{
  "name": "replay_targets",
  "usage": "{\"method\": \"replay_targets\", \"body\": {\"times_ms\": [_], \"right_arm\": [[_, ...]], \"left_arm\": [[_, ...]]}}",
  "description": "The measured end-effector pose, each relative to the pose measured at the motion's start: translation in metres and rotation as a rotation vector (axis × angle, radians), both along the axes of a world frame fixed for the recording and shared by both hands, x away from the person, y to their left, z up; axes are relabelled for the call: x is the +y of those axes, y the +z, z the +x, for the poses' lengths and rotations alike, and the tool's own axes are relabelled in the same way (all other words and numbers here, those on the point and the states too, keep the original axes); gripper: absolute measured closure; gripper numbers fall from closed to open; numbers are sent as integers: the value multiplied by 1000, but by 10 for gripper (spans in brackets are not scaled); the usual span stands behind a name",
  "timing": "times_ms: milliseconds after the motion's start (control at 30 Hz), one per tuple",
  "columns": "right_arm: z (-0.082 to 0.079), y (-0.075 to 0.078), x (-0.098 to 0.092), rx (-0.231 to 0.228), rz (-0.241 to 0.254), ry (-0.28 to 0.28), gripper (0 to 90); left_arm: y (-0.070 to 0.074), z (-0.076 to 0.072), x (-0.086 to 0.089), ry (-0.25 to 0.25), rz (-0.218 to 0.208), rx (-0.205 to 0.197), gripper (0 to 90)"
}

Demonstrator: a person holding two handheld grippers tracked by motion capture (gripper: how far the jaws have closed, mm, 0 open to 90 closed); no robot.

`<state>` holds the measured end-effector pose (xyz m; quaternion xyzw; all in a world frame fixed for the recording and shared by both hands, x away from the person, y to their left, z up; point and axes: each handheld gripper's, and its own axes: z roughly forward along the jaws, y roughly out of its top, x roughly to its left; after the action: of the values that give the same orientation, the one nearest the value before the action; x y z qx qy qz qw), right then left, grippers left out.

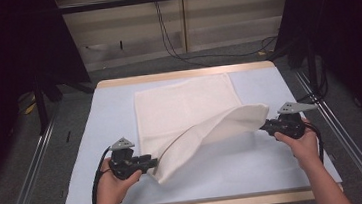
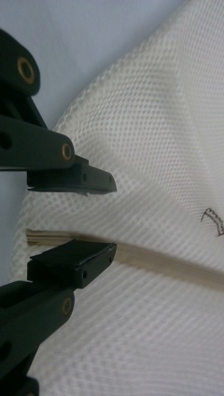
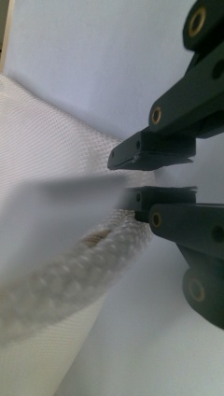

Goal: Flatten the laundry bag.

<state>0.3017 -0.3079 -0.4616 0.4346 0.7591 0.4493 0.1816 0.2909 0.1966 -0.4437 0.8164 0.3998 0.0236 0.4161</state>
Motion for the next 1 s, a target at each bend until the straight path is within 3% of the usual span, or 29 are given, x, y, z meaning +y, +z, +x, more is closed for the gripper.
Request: {"method": "replay_targets", "body": {"times_ms": [267, 567, 700, 1000], "right_arm": [[-2, -6, -5, 29, -7, -21, 758], [-6, -4, -15, 19, -10, -72, 685], [-7, -2, -14, 19, -35, -93, 570], [-5, -7, 0, 17, -59, -36, 464]], "left_arm": [[-6, 5, 4, 42, 11, 14, 557], [-11, 10, 6, 92, 28, 16, 506], [-15, 12, 3, 81, 66, 27, 486], [-20, 14, 3, 116, 127, 12, 470]]}}
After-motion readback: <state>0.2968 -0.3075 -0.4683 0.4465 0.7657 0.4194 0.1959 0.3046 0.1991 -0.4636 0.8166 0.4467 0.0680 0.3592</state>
